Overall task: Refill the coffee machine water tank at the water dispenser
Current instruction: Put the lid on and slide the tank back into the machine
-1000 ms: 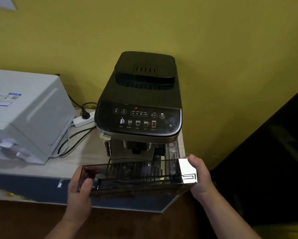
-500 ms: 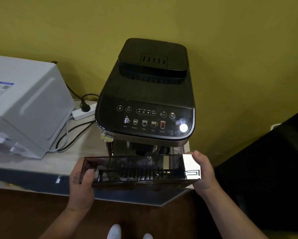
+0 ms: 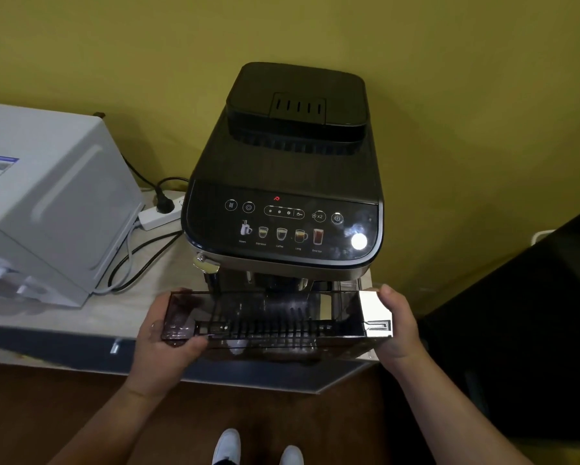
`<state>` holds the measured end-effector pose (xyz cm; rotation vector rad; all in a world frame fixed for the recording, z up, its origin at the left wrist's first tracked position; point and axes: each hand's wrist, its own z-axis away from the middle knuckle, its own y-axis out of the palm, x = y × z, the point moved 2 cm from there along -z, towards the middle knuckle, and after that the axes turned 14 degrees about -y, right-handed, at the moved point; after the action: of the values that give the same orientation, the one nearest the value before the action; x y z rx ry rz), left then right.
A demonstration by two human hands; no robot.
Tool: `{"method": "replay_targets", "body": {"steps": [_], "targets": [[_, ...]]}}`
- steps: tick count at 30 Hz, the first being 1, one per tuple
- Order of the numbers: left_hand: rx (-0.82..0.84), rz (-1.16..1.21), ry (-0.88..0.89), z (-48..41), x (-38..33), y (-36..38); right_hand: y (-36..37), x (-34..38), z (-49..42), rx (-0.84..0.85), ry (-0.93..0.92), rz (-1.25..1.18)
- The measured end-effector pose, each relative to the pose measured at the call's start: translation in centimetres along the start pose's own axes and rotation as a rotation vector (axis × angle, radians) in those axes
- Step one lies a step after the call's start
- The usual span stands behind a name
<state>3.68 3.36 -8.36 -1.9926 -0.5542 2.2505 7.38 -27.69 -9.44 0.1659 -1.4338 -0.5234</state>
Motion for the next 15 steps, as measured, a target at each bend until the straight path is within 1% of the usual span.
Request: {"method": "replay_targets", "body": {"steps": [3,5,9,11,13,14,15], "targets": [[0.075,-0.126,-0.089,-0.2,0.1,-0.5,-0.1,0.0,-0.1,0.019,-0.021,0.019],[0.067,-0.221,-0.097,-0.3,-0.3,-0.7,0.0,0.1,0.0,0.058,-0.03,0.023],[0.069,-0.223,-0.09,-0.2,-0.4,-0.6,-0.6,0.1,-0.4,0.098,0.007,0.105],[0.073,-0.216,-0.107,-0.3,-0.4,-0.7,-1.8,0.2,-1.4,0.058,0.063,0.155],[0.059,-0.224,-0.116,-0.4,0.0,-0.8,-3.6,-0.4,-3.4,-0.064,0.115,0.29],[0.057,-0.233,-0.109,-0.6,0.3,-0.8,-4.4,-0.8,-4.4,-0.1,0.111,0.427],[0.06,-0.244,-0.108,-0.6,0.3,-0.7,-5.1,-1.5,-5.4,-0.1,0.104,0.569]]}}
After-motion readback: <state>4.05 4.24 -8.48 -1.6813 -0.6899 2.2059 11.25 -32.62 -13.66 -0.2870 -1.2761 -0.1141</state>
